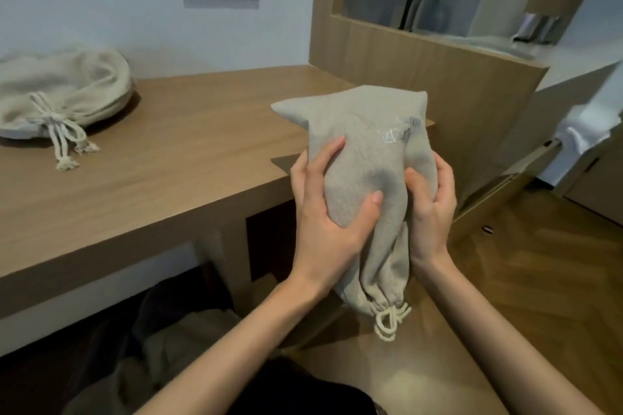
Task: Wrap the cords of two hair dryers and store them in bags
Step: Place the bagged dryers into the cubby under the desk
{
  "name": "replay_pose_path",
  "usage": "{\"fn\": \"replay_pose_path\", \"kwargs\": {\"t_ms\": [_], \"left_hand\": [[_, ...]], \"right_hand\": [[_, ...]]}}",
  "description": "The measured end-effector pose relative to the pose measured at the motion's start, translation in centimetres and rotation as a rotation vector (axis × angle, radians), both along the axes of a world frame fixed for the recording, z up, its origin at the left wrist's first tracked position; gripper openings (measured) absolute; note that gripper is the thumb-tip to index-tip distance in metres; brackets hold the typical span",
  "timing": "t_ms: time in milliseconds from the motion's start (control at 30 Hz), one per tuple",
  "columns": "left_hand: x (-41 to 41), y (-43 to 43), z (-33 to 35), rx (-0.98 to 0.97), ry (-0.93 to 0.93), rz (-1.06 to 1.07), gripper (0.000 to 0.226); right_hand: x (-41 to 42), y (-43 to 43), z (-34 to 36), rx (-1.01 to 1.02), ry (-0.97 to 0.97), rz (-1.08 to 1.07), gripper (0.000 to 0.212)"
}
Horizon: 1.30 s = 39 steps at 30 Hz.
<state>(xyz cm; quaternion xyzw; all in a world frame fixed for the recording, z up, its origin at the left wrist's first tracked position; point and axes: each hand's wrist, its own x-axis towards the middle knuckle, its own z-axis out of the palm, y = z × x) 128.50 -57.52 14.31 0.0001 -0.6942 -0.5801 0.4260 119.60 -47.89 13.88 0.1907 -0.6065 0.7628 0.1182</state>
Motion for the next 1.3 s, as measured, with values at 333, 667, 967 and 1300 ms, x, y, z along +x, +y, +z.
{"fn": "replay_pose_path", "kwargs": {"t_ms": [333, 667, 967, 1300], "left_hand": [[-0.7, 4.0, -8.2, -0.123, -0.259, -0.139, 0.080], [-1.8, 2.4, -14.2, -0.070, -0.556, -0.129, 0.090], [-2.8, -1.0, -19.2, 0.107, -0.730, 0.056, 0.091], [-4.6, -5.8, -22.5, 0.283, -0.956, 0.209, 0.076]], "right_hand": [[-0.5, 5.1, -7.7, 0.084, -0.116, -0.136, 0.042], [-3.0, 4.4, -15.5, 0.255, -0.321, -0.049, 0.037], [-5.2, -0.9, -22.2, 0.391, -0.561, 0.139, 0.034], [-7.5, -7.8, -26.8, 0.379, -0.905, 0.309, 0.041]]}}
